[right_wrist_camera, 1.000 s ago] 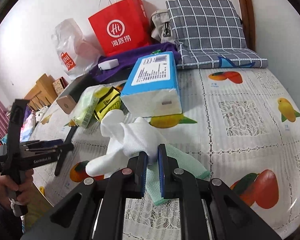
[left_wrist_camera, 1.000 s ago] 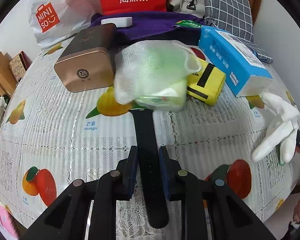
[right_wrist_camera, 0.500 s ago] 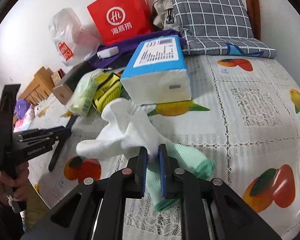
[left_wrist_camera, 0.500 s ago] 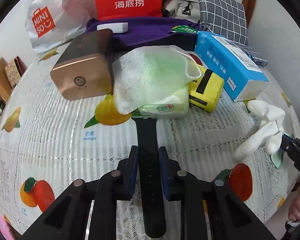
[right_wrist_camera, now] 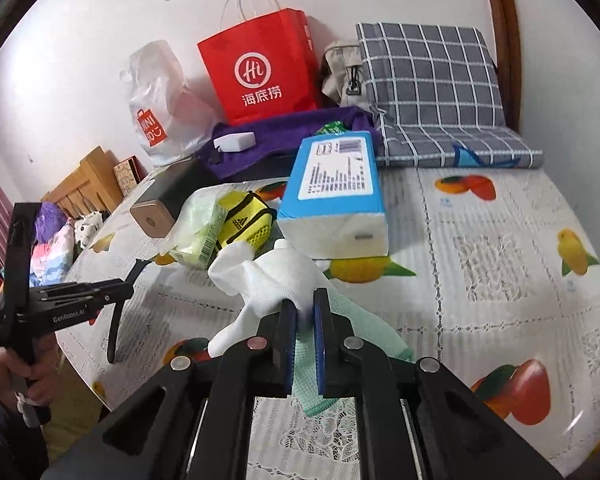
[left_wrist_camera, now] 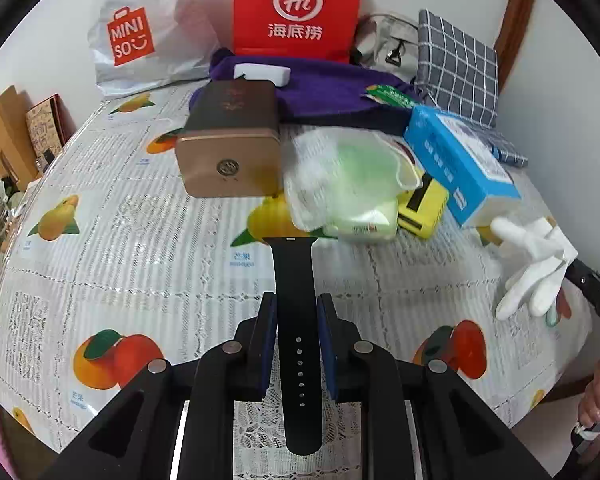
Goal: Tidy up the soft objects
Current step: 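Carry the strap and the glove with cloth in both tools toward the purple towel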
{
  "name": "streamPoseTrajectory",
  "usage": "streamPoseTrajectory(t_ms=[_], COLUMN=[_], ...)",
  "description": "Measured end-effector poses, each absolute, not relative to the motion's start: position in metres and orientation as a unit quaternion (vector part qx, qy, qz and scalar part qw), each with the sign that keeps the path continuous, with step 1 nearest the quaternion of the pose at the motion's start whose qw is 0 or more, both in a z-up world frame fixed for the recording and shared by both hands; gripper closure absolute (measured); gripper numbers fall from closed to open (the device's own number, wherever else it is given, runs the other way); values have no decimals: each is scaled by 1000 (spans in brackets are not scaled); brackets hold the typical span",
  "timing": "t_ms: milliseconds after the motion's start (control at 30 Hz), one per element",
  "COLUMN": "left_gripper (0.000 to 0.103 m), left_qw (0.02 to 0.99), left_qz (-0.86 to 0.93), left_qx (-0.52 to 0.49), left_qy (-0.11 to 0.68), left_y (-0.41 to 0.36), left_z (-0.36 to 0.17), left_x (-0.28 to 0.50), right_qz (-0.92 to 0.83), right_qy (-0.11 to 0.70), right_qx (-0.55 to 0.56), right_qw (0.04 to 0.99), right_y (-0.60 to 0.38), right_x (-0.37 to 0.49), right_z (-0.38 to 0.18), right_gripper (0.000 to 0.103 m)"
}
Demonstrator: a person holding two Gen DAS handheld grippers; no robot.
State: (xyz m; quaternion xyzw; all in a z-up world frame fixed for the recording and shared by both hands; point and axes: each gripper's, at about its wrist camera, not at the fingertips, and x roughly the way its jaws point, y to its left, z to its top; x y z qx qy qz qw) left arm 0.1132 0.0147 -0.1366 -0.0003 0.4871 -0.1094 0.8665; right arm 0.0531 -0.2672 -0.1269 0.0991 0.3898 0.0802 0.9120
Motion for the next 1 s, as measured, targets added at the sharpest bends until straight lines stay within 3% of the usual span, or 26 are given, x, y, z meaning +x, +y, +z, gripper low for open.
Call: streamPoseTrajectory(t_ms=[1000], left_gripper=[84], left_qw=[886], left_qz=[-128], left_qx=[-18], left_qy=[446], left_y=[13], left_z=[-63], left_x=[194], right_qz=[126], right_qy=[338], right_qx=[96], right_qw=[928], right_y=[-259], right_x=[130], right_z=[-44], right_gripper=[96])
